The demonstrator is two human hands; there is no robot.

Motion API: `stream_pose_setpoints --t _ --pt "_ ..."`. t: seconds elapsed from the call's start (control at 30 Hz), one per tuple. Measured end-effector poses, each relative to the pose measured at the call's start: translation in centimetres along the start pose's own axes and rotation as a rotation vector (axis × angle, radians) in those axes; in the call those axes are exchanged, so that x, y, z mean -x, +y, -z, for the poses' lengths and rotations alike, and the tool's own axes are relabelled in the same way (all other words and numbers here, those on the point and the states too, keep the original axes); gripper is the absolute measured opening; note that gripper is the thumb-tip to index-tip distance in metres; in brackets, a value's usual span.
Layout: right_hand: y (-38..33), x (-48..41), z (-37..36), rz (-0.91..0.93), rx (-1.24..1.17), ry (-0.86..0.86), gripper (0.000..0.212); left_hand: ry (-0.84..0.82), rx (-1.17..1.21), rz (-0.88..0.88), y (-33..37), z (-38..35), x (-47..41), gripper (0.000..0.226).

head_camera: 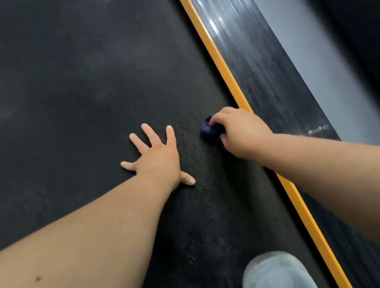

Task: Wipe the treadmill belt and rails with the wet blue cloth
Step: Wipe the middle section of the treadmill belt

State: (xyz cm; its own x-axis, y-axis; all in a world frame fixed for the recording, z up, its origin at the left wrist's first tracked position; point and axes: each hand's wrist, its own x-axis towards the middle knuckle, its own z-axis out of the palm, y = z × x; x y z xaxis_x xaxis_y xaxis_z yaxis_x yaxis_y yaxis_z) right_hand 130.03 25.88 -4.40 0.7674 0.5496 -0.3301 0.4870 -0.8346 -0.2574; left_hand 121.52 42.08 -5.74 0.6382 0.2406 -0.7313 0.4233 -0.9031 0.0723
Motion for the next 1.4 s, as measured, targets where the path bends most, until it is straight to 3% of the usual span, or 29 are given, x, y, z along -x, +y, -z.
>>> stream_pose_setpoints --t 0.2,0.37,0.53,0.7,1.0,1.17,1.23,1.3,1.4 --pt "-1.7 5.2 -1.6 0.086 -0.002 -0.161 0.035 -0.010 -0.002 0.016 0.1 0.3 0.3 0.141" --pt "-0.7 2.7 -0.3 -0.131 -0.075 0.200 0.037 -0.008 0.002 0.005 0.1 0.3 0.4 0.140" --pt "-4.8 5.7 -3.1 -0.265 -0.042 0.069 0.029 -0.008 -0.004 -0.001 0.0 0.3 0.4 0.140" --pt "-5.8 9.1 -4.0 -0.197 -0.107 -0.017 0.031 0.006 0.003 -0.007 -0.1 0.3 0.7 0.138" --pt "-6.1 7.9 -4.3 -0.210 -0.044 0.026 0.032 0.002 0.003 -0.013 0.2 0.3 0.2 0.138" --pt "-4.4 5.5 -2.6 -0.149 -0.095 -0.041 0.033 -0.023 0.003 -0.003 0.2 0.4 0.1 0.140" --pt "-2.1 2.2 -1.3 -0.117 -0.098 0.099 0.033 -0.020 0.022 -0.003 0.2 0.3 -0.1 0.142" --pt "-0.8 -0.8 -1.0 -0.199 -0.100 0.268 0.033 -0.026 0.030 0.004 0.4 0.4 -0.3 0.142" --pt "-1.2 -1.6 -2.9 -0.228 -0.076 0.295 0.032 -0.010 0.015 0.019 0.1 0.1 -0.2 0.141"
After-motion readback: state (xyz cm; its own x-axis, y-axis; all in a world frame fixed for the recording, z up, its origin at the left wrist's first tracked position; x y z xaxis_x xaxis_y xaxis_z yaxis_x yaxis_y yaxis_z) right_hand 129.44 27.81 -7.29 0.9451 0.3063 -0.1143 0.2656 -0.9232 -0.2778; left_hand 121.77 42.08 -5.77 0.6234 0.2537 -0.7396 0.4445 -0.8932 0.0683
